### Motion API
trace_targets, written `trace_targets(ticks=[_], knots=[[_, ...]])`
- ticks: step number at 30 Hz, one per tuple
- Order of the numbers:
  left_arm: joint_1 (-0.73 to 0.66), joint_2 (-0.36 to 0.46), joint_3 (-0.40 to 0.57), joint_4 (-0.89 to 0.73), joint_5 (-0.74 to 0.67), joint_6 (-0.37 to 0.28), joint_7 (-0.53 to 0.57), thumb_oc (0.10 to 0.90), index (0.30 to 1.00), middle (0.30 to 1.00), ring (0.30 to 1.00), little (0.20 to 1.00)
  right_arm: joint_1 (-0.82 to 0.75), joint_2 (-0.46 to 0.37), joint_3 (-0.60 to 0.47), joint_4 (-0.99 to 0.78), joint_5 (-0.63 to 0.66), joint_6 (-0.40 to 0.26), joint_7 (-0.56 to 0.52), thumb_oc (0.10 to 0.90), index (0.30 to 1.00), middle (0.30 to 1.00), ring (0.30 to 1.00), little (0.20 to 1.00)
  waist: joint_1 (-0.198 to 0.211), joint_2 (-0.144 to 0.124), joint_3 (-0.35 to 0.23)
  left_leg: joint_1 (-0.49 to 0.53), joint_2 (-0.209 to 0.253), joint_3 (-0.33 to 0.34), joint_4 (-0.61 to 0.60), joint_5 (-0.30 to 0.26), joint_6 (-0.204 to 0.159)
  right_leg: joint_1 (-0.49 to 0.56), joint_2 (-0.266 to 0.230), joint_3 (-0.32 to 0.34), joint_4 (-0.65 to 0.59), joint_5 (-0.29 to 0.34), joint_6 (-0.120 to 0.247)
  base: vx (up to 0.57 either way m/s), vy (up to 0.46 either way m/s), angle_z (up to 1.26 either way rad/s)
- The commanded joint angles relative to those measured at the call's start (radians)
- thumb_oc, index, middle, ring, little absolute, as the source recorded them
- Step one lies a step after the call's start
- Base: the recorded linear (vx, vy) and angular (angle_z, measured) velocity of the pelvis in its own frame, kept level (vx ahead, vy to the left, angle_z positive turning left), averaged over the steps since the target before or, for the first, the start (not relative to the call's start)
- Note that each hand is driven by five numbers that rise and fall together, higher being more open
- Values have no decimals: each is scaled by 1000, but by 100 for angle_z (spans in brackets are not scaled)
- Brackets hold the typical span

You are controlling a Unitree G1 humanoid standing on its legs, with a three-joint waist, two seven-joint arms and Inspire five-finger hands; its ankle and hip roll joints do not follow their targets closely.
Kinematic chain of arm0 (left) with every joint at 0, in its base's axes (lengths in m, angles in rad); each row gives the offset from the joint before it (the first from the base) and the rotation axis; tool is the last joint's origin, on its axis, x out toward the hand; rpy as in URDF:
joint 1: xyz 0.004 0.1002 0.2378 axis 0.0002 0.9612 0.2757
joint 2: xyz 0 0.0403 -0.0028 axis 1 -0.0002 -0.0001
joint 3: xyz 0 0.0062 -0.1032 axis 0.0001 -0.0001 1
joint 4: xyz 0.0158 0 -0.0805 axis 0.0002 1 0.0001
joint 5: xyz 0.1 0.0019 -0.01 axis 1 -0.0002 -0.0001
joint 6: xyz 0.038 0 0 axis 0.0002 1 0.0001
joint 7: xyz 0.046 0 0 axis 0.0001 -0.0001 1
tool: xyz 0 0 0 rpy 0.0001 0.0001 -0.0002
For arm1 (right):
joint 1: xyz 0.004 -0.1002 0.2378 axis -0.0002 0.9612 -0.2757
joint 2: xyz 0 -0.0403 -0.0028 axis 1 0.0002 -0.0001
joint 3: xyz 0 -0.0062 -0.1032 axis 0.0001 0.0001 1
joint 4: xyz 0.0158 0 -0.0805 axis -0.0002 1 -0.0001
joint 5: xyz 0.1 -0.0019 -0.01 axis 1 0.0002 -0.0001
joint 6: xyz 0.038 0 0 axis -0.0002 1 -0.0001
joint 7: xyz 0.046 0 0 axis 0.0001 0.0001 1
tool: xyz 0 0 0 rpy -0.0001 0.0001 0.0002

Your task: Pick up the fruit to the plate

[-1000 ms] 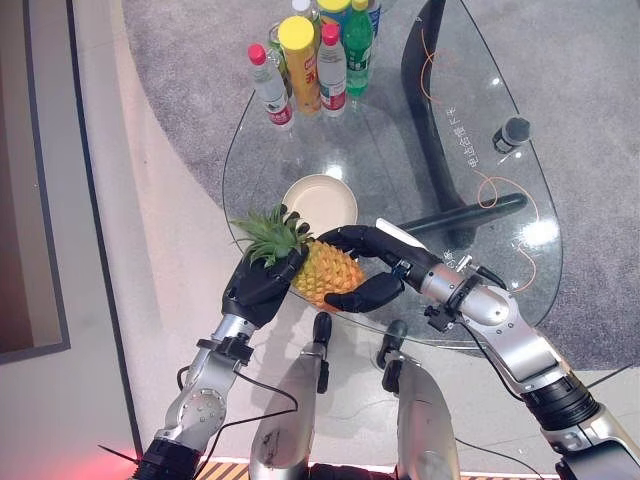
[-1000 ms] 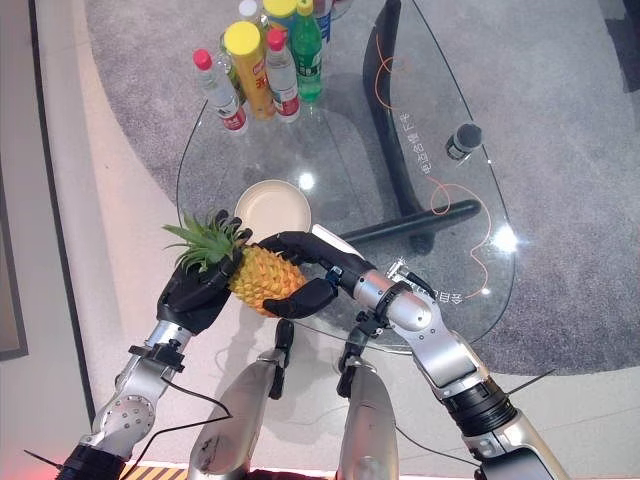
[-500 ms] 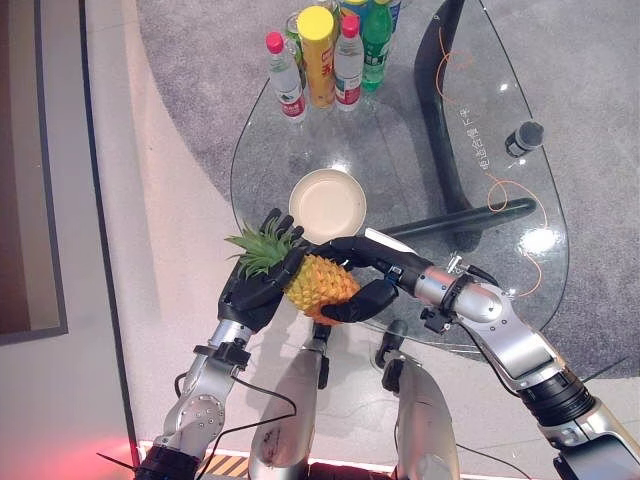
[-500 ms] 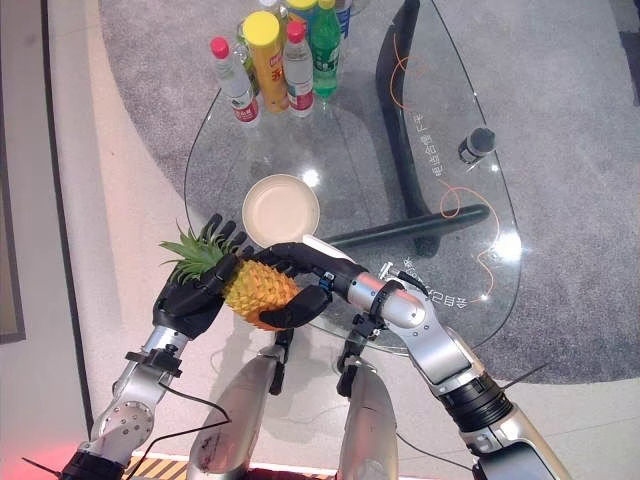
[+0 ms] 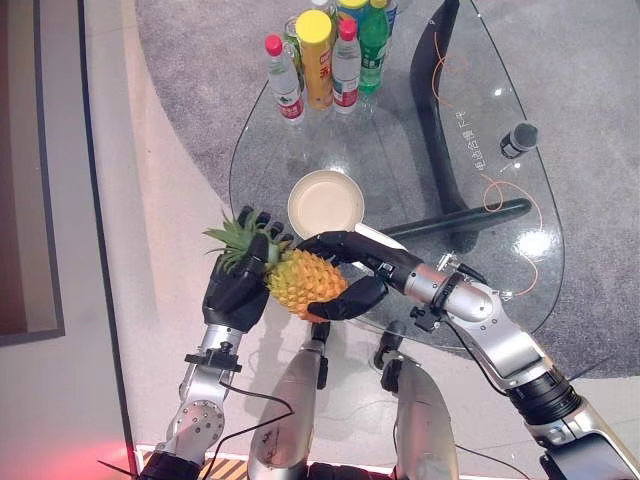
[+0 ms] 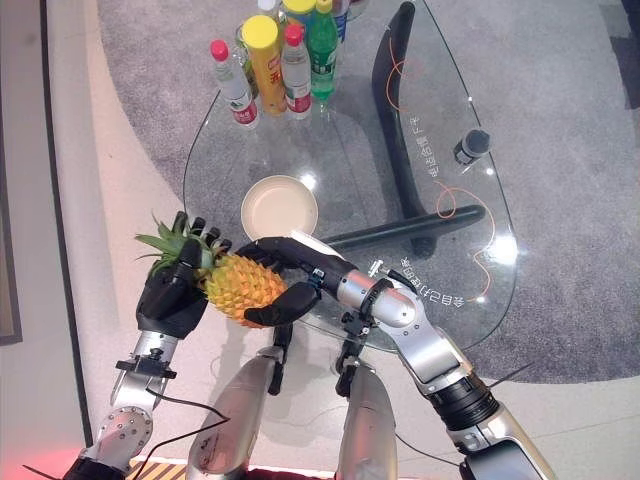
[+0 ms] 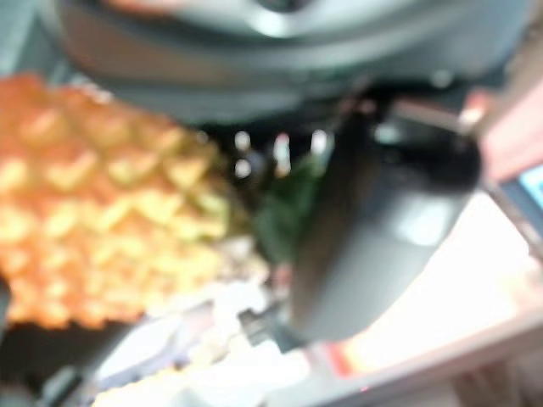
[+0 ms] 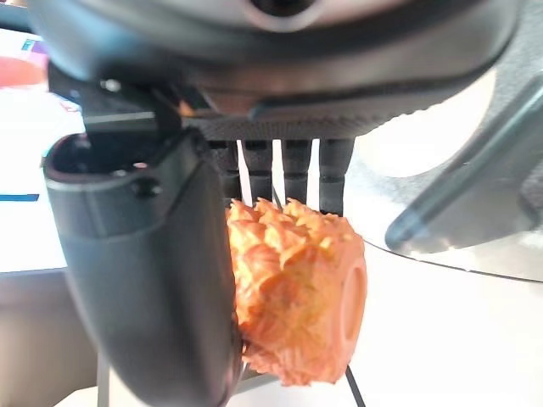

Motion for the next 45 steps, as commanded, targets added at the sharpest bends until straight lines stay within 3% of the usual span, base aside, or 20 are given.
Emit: trace_targets(ticks=[1,3,7,16,22,23,24,25,37,45], knots=[[-160,-76,9,-295,-120,-159,-236,100,300,300,300,200,9,42,155,-117,22,-53,62,100,300,300,300,200,8,-3,-26,-1,-87,-16,66,-87,40,43,58,-24,25,33,33,0,0,0],[-168,-72,22,-304,-189,-213,-266,100,300,300,300,200,8,44,159,-111,22,-56,55,100,300,300,300,200,10,-3,-26,-2,-86,-16,66,-87,38,43,55,-28,28,31,34,0,0,0],[-191,-71,26,-311,-151,-242,-235,100,300,300,300,200,-12,60,172,-100,23,-43,36,100,300,300,300,200,15,-8,-26,-1,-86,-23,67,-88,38,44,52,-34,32,32,35,5,-12,2],[-199,-71,27,-314,-37,-190,-141,100,300,300,300,200,-18,61,168,-94,27,-41,33,100,300,300,300,200,17,-13,-26,3,-93,-39,65,-91,41,49,57,-26,25,34,41,1,-2,5],[-185,-69,33,-305,-12,-164,-143,100,300,300,300,200,-6,66,162,-98,33,-30,-8,100,300,300,300,200,21,-16,-26,7,-94,-47,61,-91,43,52,59,-24,22,39,43,0,0,0],[-183,-71,34,-301,-8,-162,-146,100,300,300,300,200,-4,68,158,-93,34,-29,-27,122,319,319,319,222,21,-16,-26,9,-94,-45,58,-90,43,52,59,-26,22,40,44,0,0,0],[-183,-72,35,-299,-7,-161,-147,100,300,300,300,200,-4,68,155,-90,32,-29,-32,311,481,481,481,411,21,-16,-26,9,-93,-45,57,-90,43,52,59,-27,22,40,44,0,0,0],[-182,-74,36,-296,-3,-161,-148,100,300,300,300,200,-2,70,152,-89,28,-29,-41,800,900,900,900,900,20,-16,-26,8,-93,-45,57,-90,44,51,59,-27,22,41,44,0,0,0],[-185,-66,58,-280,43,-158,-112,100,300,300,300,200,32,55,84,-80,30,-55,-130,800,900,900,900,900,12,-14,-26,13,-86,-27,59,-96,47,45,46,-39,44,52,56,0,0,0],[-183,-57,80,-264,80,-159,-91,100,300,300,300,200,87,28,-32,-97,59,-102,-223,800,900,900,900,900,-13,-19,-26,7,-77,-7,73,-110,54,29,41,-35,62,63,67,0,0,0]])
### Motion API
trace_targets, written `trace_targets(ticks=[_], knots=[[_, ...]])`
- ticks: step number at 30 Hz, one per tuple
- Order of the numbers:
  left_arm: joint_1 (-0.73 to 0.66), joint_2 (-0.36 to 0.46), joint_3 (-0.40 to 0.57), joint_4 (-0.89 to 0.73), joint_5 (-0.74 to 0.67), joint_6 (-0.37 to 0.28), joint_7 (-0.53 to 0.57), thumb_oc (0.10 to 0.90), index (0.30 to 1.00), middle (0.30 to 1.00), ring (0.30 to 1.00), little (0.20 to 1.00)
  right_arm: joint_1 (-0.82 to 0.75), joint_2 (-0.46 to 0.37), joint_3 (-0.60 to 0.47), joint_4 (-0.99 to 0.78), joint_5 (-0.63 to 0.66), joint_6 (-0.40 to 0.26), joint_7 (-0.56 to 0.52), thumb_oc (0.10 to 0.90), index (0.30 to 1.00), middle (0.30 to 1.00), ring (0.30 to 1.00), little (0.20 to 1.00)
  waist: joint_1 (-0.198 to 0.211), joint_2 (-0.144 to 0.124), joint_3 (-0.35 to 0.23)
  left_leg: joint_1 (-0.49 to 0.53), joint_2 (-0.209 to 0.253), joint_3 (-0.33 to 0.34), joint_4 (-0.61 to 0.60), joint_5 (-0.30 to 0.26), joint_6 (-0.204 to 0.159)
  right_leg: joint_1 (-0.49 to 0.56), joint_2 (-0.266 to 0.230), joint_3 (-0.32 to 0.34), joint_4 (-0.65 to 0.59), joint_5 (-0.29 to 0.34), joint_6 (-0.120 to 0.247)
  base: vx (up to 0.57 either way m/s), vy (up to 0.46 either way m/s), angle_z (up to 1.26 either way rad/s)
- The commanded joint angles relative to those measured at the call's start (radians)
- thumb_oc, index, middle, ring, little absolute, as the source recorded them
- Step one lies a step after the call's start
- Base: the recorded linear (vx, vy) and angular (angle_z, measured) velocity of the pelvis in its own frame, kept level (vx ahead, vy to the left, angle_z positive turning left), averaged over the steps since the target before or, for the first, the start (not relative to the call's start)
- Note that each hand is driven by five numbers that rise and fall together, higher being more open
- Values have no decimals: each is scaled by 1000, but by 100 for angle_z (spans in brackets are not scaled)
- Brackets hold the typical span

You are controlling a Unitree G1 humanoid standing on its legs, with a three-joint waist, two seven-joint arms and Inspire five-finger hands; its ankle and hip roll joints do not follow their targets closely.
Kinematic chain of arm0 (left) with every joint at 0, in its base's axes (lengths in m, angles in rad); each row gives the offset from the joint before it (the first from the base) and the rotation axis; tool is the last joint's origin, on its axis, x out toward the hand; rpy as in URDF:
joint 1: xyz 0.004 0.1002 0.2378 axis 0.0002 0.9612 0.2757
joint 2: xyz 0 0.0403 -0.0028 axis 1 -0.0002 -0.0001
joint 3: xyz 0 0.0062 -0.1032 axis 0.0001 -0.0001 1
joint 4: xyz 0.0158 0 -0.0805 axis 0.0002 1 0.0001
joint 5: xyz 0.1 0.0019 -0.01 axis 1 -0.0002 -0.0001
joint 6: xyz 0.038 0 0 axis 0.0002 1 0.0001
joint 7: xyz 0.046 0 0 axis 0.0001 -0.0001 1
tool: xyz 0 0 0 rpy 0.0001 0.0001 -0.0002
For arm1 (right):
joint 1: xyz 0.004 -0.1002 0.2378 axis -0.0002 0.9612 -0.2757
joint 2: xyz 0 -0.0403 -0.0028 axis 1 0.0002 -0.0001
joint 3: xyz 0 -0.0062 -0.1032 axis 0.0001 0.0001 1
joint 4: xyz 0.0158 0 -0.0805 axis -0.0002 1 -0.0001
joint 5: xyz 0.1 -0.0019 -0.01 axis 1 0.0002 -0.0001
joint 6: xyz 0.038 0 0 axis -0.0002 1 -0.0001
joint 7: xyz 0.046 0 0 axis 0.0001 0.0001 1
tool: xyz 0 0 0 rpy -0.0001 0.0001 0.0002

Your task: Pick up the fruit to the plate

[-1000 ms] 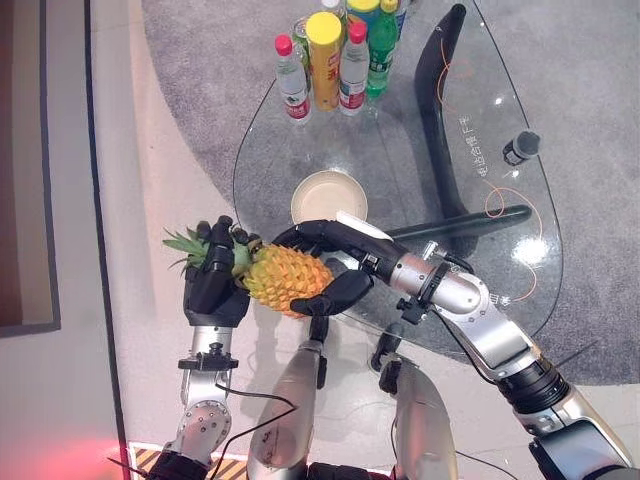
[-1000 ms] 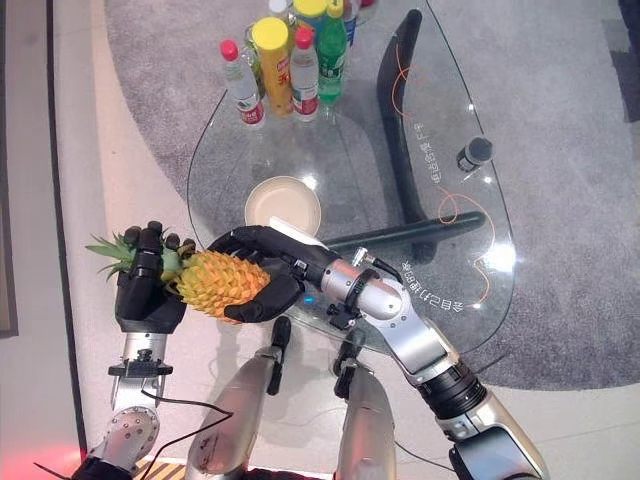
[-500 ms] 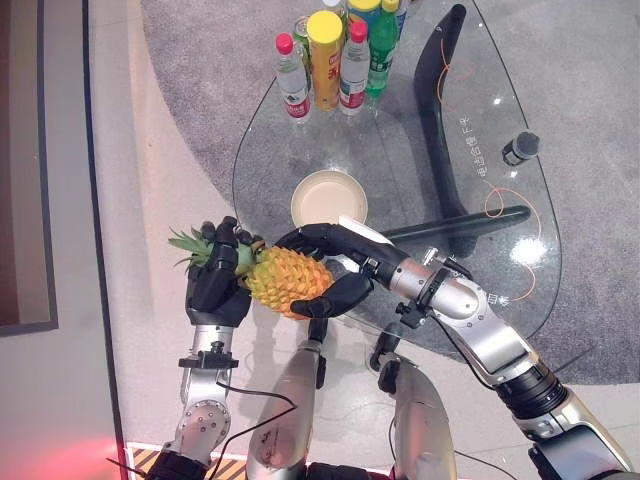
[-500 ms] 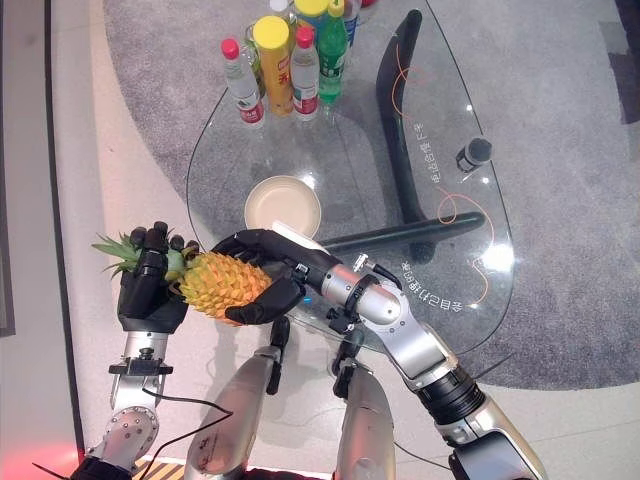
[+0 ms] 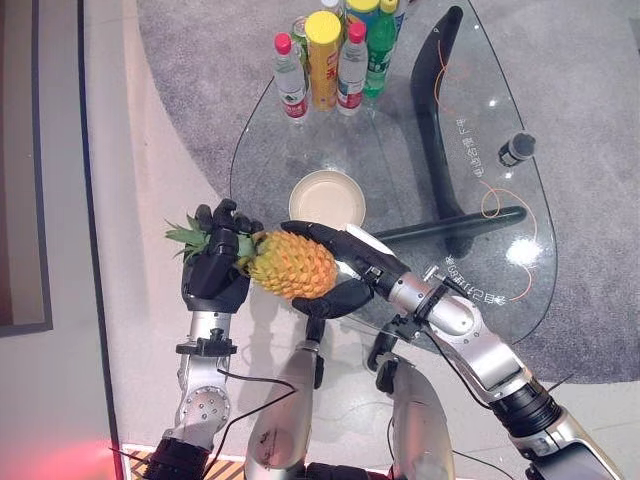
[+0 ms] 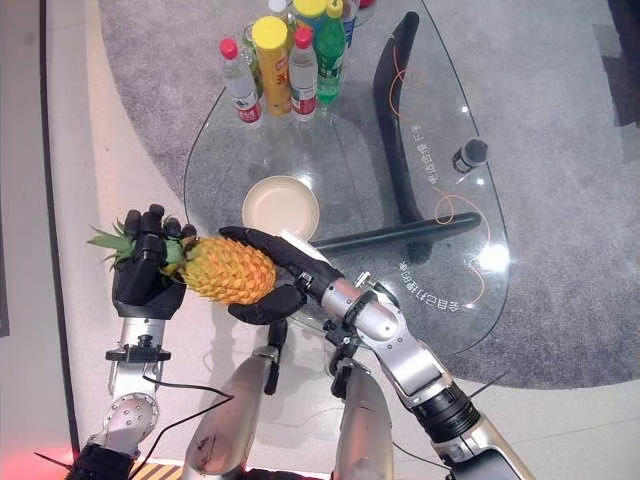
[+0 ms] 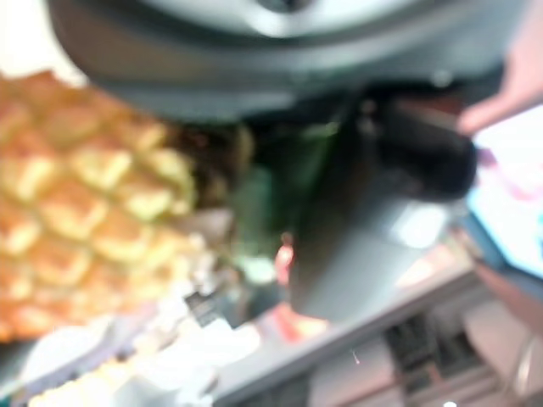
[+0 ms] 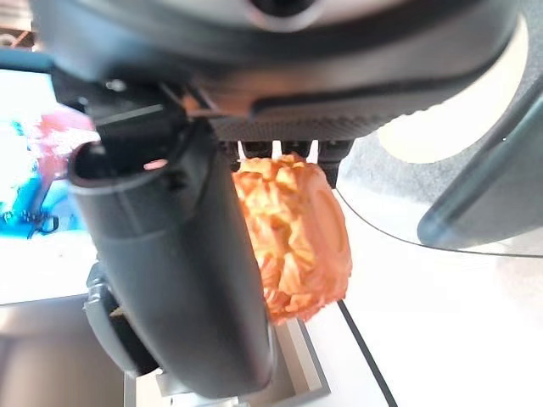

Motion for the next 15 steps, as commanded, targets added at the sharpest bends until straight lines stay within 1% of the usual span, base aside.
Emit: trace_targets(ticks=[1,5,12,15], knots=[[-104,-29,52,-263,22,-54,-76,100,300,300,300,200,15,-31,-67,-99,12,-46,-62,800,900,900,900,900,-11,9,-27,15,-74,11,46,-99,51,11,46,-9,67,67,58,5,30,-2],[-99,-27,65,-259,36,-64,-64,100,300,300,300,200,59,-43,-131,-116,1,-57,-79,800,900,900,900,900,-29,14,-27,10,-70,25,54,-105,55,-2,47,1,78,68,62,5,26,0],[-82,-26,86,-251,50,-83,-69,100,300,300,300,200,141,-65,-209,-128,-13,-65,-121,800,900,900,900,900,-53,20,-27,-3,-63,42,66,-113,57,-22,50,16,92,64,63,14,15,-10],[-71,-22,99,-251,54,-92,-74,100,300,300,300,200,173,-73,-251,-124,-14,-86,-148,800,900,900,900,900,-61,23,-27,-7,-62,46,67,-117,58,-27,51,20,94,60,63,23,3,-4]])
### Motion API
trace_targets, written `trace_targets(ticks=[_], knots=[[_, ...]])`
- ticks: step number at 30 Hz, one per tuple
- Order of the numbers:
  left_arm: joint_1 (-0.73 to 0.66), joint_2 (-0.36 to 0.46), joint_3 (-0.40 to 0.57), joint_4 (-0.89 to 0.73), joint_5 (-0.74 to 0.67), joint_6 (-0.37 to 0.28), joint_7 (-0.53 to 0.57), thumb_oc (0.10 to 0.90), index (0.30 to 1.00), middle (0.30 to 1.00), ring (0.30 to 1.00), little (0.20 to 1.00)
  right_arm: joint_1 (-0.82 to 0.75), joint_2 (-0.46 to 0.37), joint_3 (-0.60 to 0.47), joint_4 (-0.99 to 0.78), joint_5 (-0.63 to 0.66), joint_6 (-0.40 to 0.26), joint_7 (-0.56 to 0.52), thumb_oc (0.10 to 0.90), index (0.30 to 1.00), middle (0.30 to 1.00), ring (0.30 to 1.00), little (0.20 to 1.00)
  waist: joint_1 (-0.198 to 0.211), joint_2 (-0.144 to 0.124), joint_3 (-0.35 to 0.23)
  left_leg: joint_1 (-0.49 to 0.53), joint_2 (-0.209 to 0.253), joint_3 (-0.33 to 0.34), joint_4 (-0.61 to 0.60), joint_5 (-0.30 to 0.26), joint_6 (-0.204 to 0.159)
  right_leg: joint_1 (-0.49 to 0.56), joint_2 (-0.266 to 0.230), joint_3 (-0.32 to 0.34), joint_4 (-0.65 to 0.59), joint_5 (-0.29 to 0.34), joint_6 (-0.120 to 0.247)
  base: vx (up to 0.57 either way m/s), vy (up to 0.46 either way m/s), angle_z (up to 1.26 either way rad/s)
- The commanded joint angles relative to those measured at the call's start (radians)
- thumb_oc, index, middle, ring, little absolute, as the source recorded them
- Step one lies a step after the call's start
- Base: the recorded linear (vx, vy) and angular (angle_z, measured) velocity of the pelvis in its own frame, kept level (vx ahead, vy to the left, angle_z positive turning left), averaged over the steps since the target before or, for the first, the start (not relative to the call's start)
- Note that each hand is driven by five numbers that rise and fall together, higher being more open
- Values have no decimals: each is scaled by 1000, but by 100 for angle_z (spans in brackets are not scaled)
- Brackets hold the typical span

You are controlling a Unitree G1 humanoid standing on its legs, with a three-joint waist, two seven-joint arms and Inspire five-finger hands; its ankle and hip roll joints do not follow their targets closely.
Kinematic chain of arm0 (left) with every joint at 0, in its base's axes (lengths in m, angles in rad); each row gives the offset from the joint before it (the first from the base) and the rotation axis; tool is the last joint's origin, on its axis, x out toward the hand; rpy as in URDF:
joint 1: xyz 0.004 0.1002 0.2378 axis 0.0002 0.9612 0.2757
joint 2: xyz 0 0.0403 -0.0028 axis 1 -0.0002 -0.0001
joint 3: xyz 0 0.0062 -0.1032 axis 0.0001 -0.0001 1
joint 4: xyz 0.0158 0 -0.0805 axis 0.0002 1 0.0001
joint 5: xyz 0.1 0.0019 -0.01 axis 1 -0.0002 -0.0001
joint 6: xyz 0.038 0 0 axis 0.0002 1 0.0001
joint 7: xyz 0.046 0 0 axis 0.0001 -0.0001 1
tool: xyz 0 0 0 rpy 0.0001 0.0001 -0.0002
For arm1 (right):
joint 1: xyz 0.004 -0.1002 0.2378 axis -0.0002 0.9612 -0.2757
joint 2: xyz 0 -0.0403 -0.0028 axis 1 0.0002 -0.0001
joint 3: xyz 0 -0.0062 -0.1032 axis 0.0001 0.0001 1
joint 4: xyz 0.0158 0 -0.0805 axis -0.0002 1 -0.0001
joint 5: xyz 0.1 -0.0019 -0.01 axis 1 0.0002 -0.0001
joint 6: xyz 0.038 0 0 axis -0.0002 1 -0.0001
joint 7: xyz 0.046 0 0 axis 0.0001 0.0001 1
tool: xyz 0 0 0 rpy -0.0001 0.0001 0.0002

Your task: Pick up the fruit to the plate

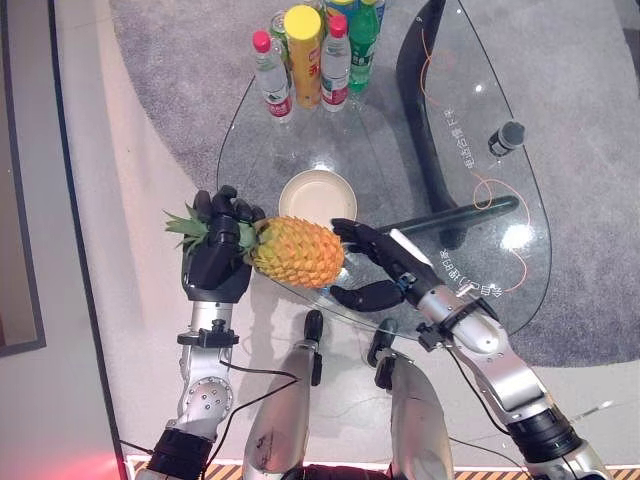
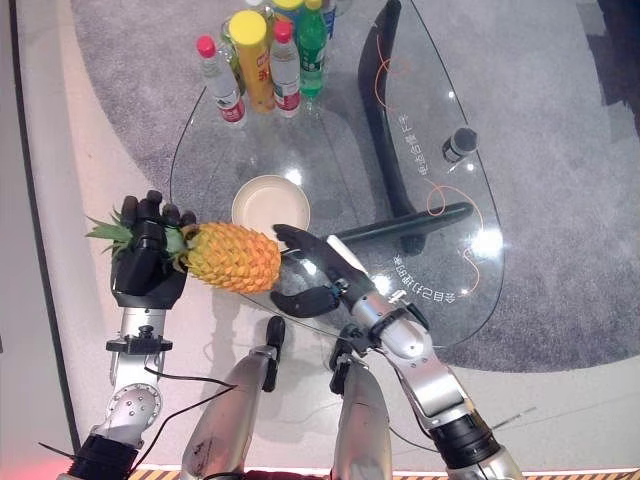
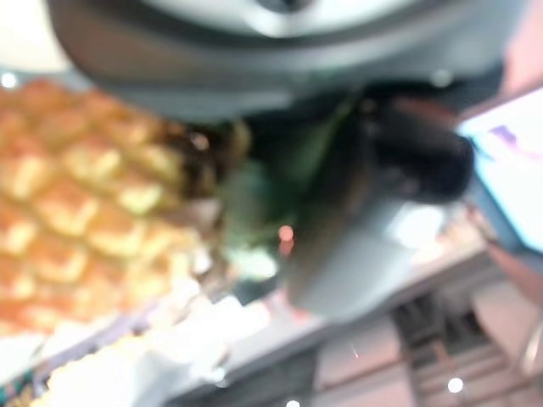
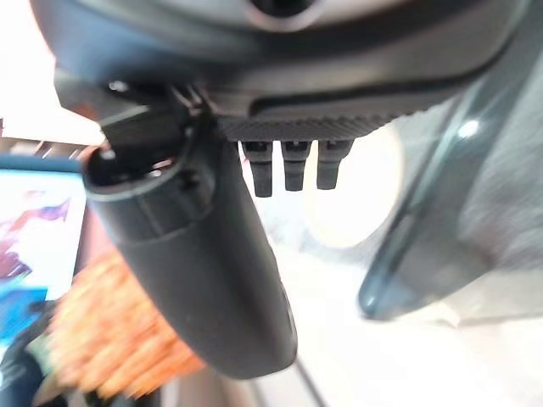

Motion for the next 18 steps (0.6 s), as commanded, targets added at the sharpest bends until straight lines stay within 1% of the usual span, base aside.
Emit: trace_targets(ticks=[1,5,7,8,9,10,11,13,14,15,16,17,18], knots=[[-30,-10,72,-233,42,-86,-74,100,300,300,300,200,-30,-35,-56,-124,0,-101,-43,800,900,900,900,900,-9,26,-27,20,-65,15,20,-77,37,-8,54,-9,91,53,51,0,0,0],[-30,-6,84,-222,86,-110,-59,100,300,300,300,200,-18,-37,-81,-119,1,-103,-54,800,900,900,900,900,-17,30,-27,15,-63,20,22,-79,36,-15,55,-3,94,49,50,0,0,0],[-25,-2,94,-219,144,-153,-7,100,300,300,300,200,-5,-40,-90,-121,2,-96,-44,800,900,900,900,900,-20,33,-27,16,-63,23,30,-86,35,-15,55,0,102,38,50,24,14,-6],[-29,-1,97,-217,171,-174,23,100,300,300,300,200,-7,-41,-92,-121,3,-92,-42,800,900,900,900,900,-21,33,-27,10,-63,23,27,-79,34,-21,56,0,98,44,48,12,14,-7],[-32,2,107,-212,216,-225,94,100,300,300,300,200,-4,-45,-89,-120,6,-82,-36,800,900,900,900,900,-23,34,-27,5,-62,25,30,-80,34,-27,56,1,101,40,47,-9,8,-4],[-33,2,107,-213,228,-231,109,100,300,300,300,200,-4,-45,-89,-120,7,-80,-35,800,900,900,900,900,-23,34,-27,3,-61,25,30,-79,34,-28,56,2,101,41,47,9,10,-5],[-34,0,118,-210,275,-265,180,100,300,300,300,200,0,-44,-87,-116,6,-76,-26,800,900,900,900,900,-24,34,-27,-1,-61,26,34,-80,33,-32,56,3,104,36,45,11,6,-8],[-40,-3,132,-201,336,-312,266,100,300,300,300,200,4,-40,-77,-109,11,-68,-19,800,900,900,900,900,-25,34,-27,-7,-60,26,39,-81,31,-40,57,4,109,32,44,18,3,-10],[-50,-7,139,-194,396,-335,348,100,300,300,300,200,2,-34,-64,-96,10,-61,-17,800,900,900,900,900,-24,34,-27,-15,-59,26,45,-81,29,-48,56,4,113,30,43,22,-5,-3],[-58,-6,139,-187,435,-351,390,100,300,300,300,200,-1,-32,-52,-88,18,-53,-18,800,900,900,900,900,-24,34,-27,-20,-59,26,49,-82,28,-52,55,4,117,27,43,31,-4,0],[-55,-6,138,-189,441,-350,396,100,300,300,300,200,1,-32,-51,-88,18,-54,-19,800,900,900,900,900,-24,34,-27,-15,-59,26,52,-89,28,-49,55,4,122,20,44,0,0,0],[-70,-5,137,-178,535,-376,480,100,300,300,300,200,-6,-30,-34,-75,25,-44,-15,800,900,900,900,900,-25,31,-27,-26,-57,29,60,-91,26,-56,55,3,125,16,43,0,0,0],[-78,-3,135,-178,571,-382,515,100,300,300,300,200,-12,-30,-25,-69,29,-38,-18,800,900,900,900,900,-25,30,-27,-29,-56,29,62,-90,25,-59,56,3,126,15,43,0,0,0]])
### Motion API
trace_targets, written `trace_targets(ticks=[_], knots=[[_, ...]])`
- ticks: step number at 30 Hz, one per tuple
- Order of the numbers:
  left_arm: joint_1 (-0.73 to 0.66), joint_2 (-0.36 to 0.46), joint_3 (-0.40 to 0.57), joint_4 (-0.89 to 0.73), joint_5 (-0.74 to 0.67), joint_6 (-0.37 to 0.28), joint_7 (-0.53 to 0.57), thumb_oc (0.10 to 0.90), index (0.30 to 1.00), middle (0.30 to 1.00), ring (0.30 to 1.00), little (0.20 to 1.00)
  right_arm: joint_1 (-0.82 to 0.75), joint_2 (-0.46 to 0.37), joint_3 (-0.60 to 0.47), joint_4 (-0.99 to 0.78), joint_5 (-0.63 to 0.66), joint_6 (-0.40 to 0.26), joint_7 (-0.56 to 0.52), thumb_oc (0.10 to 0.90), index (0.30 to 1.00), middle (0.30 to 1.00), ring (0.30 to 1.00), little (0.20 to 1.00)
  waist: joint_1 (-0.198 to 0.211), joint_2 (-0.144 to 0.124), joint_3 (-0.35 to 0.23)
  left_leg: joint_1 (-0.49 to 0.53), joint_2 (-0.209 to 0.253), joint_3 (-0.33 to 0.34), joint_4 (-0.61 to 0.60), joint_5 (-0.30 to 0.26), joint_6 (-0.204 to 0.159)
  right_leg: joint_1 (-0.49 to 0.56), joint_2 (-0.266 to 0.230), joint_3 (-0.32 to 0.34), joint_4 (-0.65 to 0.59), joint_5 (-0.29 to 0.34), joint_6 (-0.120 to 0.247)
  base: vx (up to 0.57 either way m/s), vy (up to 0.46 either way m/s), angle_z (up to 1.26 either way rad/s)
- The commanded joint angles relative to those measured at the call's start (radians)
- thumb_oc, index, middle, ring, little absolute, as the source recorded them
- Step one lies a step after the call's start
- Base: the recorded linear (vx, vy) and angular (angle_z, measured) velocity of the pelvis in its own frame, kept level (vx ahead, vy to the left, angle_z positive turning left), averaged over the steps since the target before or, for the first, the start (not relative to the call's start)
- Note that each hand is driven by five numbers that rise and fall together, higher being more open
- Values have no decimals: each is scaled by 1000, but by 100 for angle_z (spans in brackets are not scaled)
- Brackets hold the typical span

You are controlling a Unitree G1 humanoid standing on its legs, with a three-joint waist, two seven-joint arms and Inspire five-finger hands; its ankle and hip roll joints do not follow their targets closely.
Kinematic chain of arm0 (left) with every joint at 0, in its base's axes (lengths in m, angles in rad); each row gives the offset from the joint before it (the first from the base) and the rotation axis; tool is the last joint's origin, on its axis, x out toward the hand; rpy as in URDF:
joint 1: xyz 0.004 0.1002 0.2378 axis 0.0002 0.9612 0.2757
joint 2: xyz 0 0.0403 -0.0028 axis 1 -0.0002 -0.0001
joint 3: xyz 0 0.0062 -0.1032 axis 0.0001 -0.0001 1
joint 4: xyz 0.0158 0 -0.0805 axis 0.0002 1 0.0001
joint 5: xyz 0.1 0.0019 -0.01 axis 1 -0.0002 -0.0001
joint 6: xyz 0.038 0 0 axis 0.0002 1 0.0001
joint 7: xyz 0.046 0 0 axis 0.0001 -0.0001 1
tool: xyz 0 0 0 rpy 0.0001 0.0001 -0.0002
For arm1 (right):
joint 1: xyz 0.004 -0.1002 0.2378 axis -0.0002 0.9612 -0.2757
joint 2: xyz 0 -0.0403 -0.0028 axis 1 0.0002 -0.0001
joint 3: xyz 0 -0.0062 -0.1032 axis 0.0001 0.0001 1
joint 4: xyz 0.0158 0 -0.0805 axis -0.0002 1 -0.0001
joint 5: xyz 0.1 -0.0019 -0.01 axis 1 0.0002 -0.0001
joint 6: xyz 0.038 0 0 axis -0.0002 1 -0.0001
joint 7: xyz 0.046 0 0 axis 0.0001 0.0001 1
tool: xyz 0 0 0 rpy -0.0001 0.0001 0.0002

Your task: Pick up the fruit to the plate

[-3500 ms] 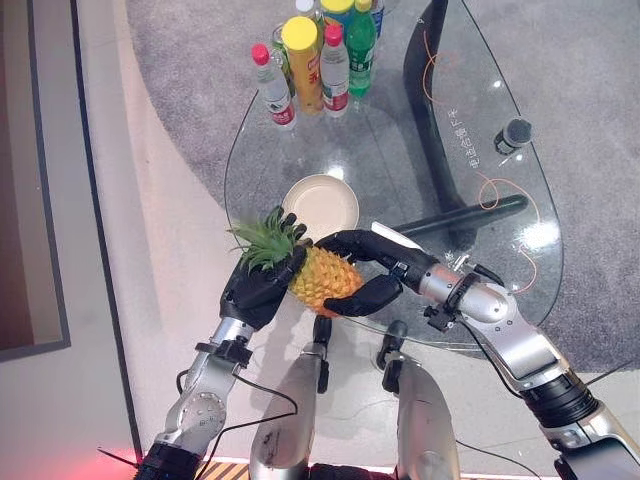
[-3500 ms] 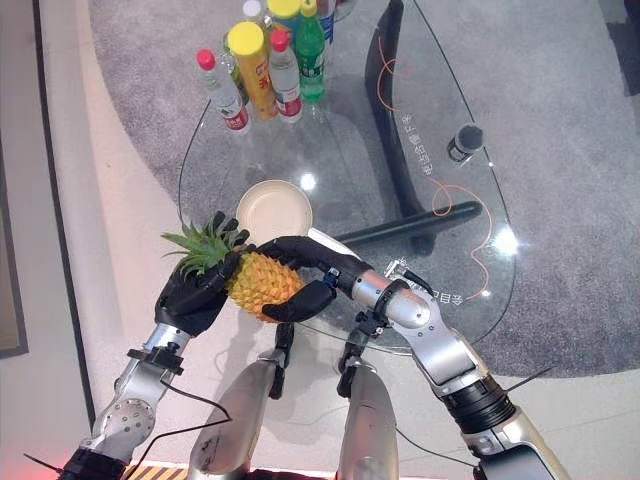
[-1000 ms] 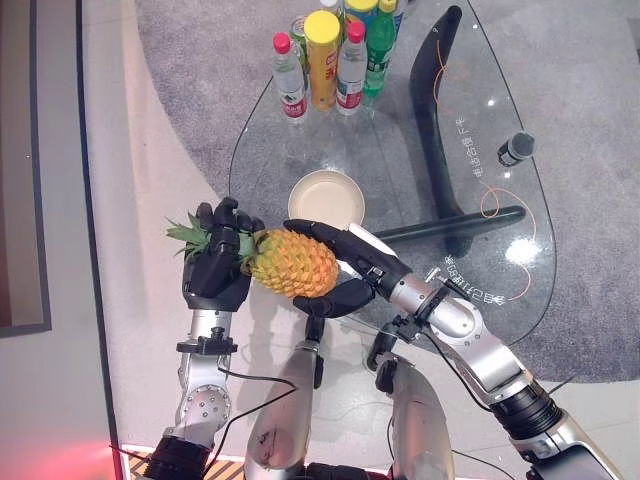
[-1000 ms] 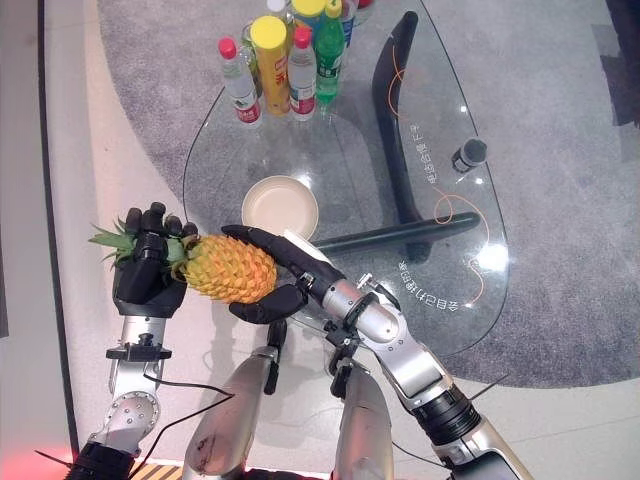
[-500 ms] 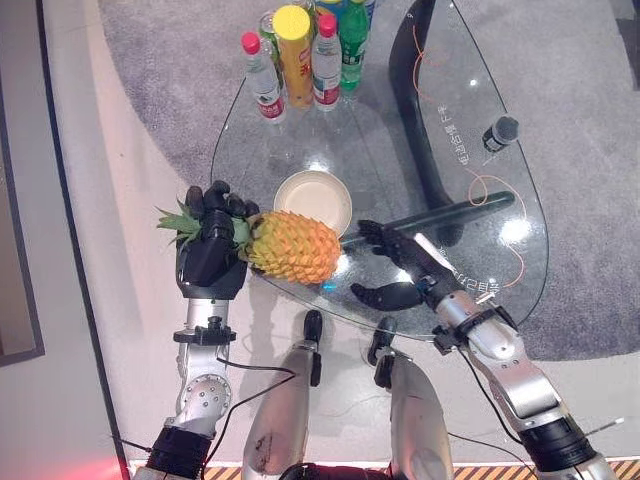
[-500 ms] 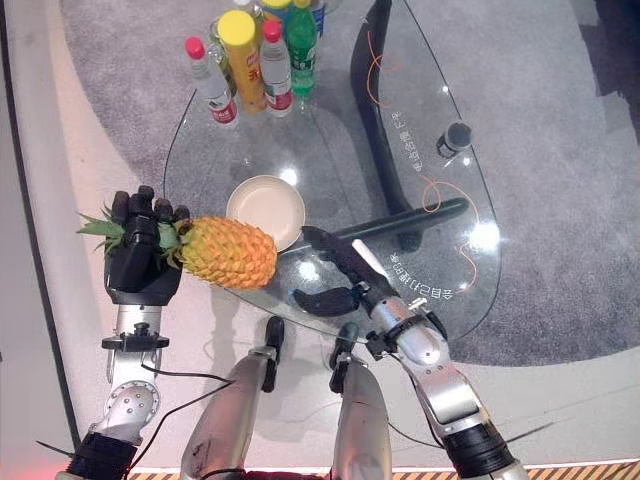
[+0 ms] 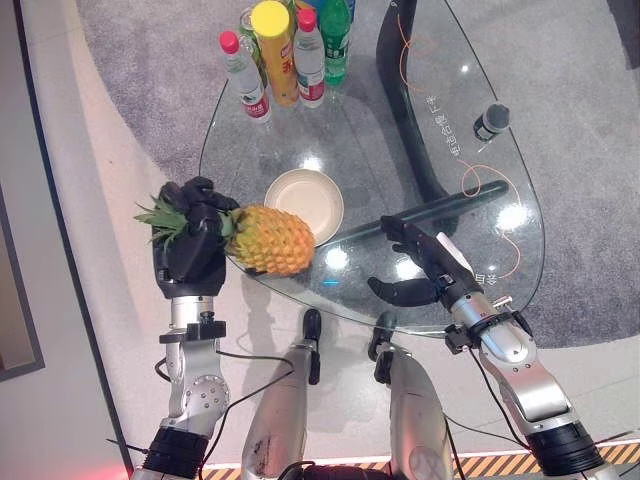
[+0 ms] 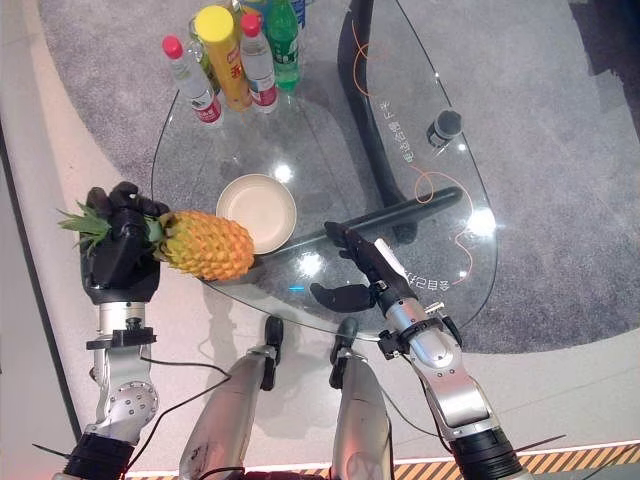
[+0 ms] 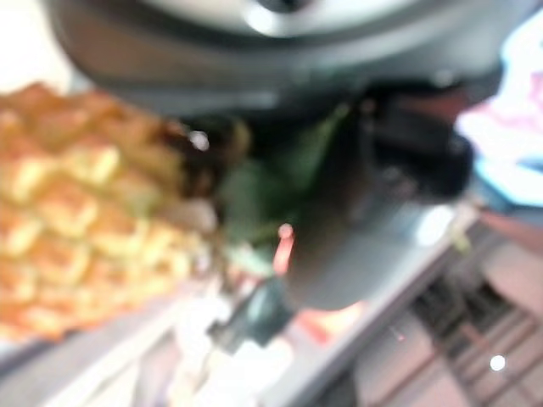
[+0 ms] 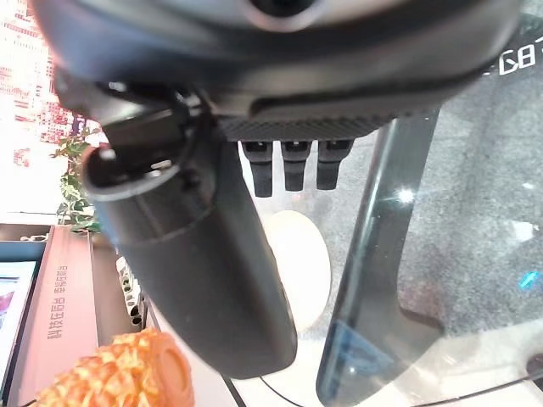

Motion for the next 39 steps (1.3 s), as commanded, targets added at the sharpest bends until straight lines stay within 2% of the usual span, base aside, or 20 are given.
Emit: trace_targets(ticks=[1,3,8,9,13,21,26,33,39], knots=[[-81,6,67,-176,260,-180,137,100,300,300,300,200,-49,-33,29,-81,36,-28,14,800,900,900,900,900,-1,29,-27,0,-60,6,26,-69,20,-20,55,-24,92,21,34,0,0,0],[-130,21,61,-158,399,-178,268,100,300,300,300,200,-80,-38,57,-68,53,7,27,800,900,900,900,900,-7,28,-27,-22,-56,10,31,-60,16,-40,56,-23,89,22,28,-12,37,0],[-193,52,51,-98,619,-192,465,100,300,300,300,200,-109,-40,100,-41,82,46,47,800,900,900,900,900,-20,25,-27,-50,-49,22,53,-69,11,-75,59,-10,110,13,29,10,46,-2],[-221,70,49,-77,698,-190,527,100,300,300,300,200,-123,-45,115,-34,90,60,51,800,900,900,900,900,-26,24,-27,-65,-46,27,59,-67,10,-89,61,-7,111,16,29,-18,54,-7],[-290,99,42,-22,796,-199,631,100,300,300,300,200,-157,-49,147,-2,103,71,56,800,900,900,900,900,-42,21,-27,-109,-35,43,75,-67,4,-135,65,5,120,20,29,-27,69,-13],[-399,103,14,69,864,-198,680,100,300,300,300,200,-235,-34,203,28,127,119,67,800,900,900,900,900,-64,12,-27,-199,-21,63,93,-65,-3,-230,75,19,134,30,27,-34,38,-5],[-454,92,-3,126,908,-220,709,100,300,300,300,200,-283,-28,241,51,137,155,92,800,900,900,900,900,-79,10,-27,-250,-24,75,91,-62,-5,-290,90,32,130,44,23,-38,47,-6],[-532,84,-21,236,984,-224,797,100,300,300,300,200,-329,-30,270,105,144,164,110,800,900,900,900,900,-95,12,-27,-308,-42,83,80,-49,-14,-349,109,44,100,67,14,-25,39,-9],[-582,94,-25,334,1050,-231,891,100,300,300,300,200,-358,-39,282,141,151,146,114,800,900,900,900,900,-108,9,-27,-340,-50,91,68,-39,-20,-380,122,47,75,81,8,-25,42,-7]])
